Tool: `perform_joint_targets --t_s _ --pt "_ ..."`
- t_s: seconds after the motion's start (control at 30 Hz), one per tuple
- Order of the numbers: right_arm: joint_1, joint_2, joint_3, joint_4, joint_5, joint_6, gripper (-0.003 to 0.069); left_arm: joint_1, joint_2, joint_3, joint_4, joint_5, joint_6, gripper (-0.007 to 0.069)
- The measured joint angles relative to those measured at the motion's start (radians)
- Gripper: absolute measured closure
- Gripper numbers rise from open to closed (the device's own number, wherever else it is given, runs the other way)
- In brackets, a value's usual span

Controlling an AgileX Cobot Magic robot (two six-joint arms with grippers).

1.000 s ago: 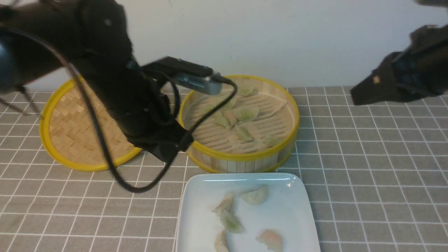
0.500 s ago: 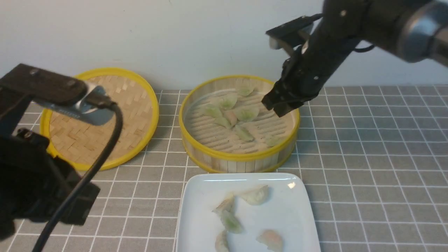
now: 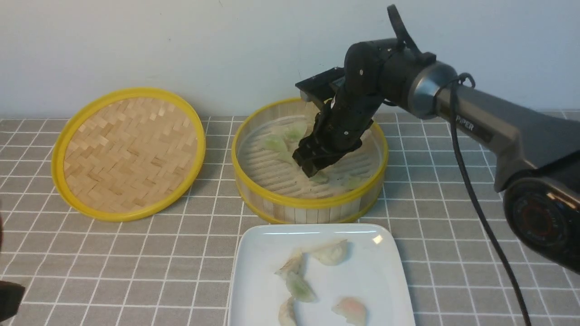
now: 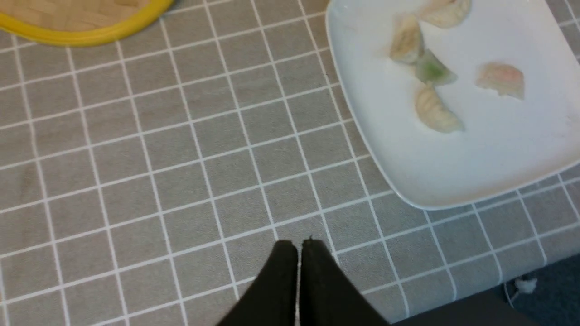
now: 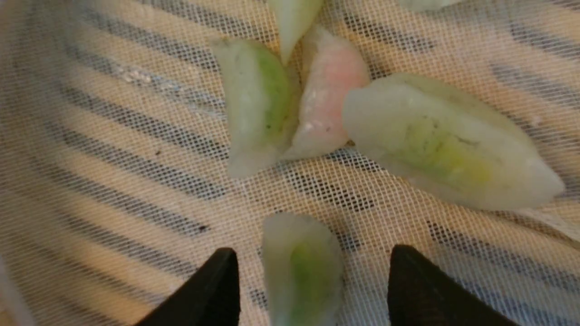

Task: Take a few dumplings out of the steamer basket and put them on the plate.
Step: Use the right arm to grab a dumpling from inside the steamer, then use the right arm to put the dumpling into the plate

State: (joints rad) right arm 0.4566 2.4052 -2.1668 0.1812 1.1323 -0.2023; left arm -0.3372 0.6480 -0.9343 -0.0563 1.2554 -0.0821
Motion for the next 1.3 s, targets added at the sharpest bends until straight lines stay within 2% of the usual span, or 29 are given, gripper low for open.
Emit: perform_joint_targets --t_s 0.1,0.17,0.27,0.33,0.4,0.57,0.7,0.9,1.0,1.17,1.3 --pt "0.000 0.024 -0.001 0.000 -0.009 0.000 0.0256 0.000 -0.021 0.000 0.020 0.002 -0.012 0.0629" --pt "0.000 0.027 -0.005 -0.003 -0.013 -0.001 0.0287 0.000 -0.034 0.000 0.035 0.004 -0.018 0.0629" --pt "0.000 0.027 -0.013 -0.010 0.000 -0.001 0.0423 0.000 -0.037 0.000 0.044 0.004 -0.020 0.0629" --pt "0.000 0.027 -0.025 -0.011 0.024 -0.001 0.0462 0.000 -0.037 0.000 0.046 0.004 -0.020 0.0629" --pt "0.000 0.025 -0.083 -0.011 0.094 0.000 0.0456 0.000 -0.037 0.000 0.056 0.004 -0.022 0.0629" --pt "0.000 -0.026 -0.151 -0.014 0.106 0.046 0.0456 0.000 -0.037 0.000 0.056 0.004 -0.022 0.0629" --pt "0.000 -0.179 -0.128 0.020 0.112 0.083 0.0456 0.000 -0.037 0.000 0.056 0.004 -0.022 0.0629" --pt "0.007 -0.439 0.173 0.105 0.112 0.087 0.0456 0.000 -0.037 0.000 0.056 0.004 -0.022 0.0629" --pt "0.051 -0.566 0.411 0.155 0.113 0.064 0.0456 0.000 -0.037 0.000 0.056 0.004 -0.022 0.0629" --pt "0.130 -0.601 0.634 0.165 0.113 0.061 0.0456 0.000 -0.037 0.000 0.051 0.003 -0.022 0.0629" --pt "0.144 -0.556 0.699 0.162 0.098 0.061 0.0456 0.000 -0.037 0.000 0.056 0.002 -0.022 0.0629"
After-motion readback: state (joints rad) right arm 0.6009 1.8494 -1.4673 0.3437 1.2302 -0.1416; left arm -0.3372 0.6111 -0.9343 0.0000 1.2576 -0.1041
